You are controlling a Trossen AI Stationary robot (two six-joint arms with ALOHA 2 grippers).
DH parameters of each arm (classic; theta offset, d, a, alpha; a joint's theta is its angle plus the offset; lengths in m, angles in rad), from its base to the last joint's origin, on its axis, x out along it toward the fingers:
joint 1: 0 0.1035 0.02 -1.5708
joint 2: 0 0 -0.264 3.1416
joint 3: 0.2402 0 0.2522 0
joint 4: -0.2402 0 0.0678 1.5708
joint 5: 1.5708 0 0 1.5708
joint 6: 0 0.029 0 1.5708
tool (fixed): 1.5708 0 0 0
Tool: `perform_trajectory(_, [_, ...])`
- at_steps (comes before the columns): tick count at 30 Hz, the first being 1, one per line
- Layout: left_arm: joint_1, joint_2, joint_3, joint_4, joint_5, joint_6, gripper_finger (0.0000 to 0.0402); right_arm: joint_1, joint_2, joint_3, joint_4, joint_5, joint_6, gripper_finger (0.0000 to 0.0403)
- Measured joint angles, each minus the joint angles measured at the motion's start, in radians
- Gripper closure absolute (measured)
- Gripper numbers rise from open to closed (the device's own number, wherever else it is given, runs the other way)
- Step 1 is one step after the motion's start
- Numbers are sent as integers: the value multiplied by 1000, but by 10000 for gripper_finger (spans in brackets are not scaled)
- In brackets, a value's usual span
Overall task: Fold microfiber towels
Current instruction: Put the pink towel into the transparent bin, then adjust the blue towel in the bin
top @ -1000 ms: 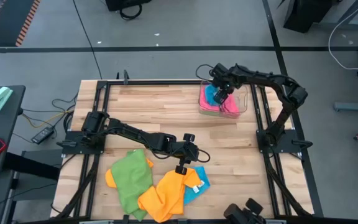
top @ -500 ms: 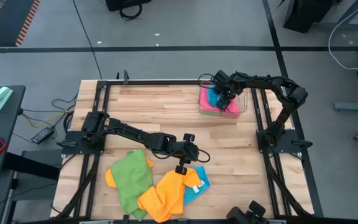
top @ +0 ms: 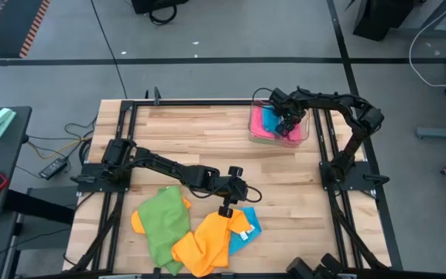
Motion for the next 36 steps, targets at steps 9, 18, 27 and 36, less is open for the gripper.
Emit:
perform_trajectory(9, [0, 0, 0, 0, 0, 0, 343, 4, 0, 29, 4, 0, -24, 231])
perform_trajectory(18, [0, 0, 0, -8, 0, 1, 345, 7, 0, 157, -104, -73, 28, 231])
perform_trajectory(27, [0, 0, 0, -13, 0, 1, 344, 36, -2, 161, -352, -192, -48, 231])
perform_trajectory(36, [0, 0, 0, -13, 0, 0, 344, 73, -2, 83, -266, -164, -128, 231])
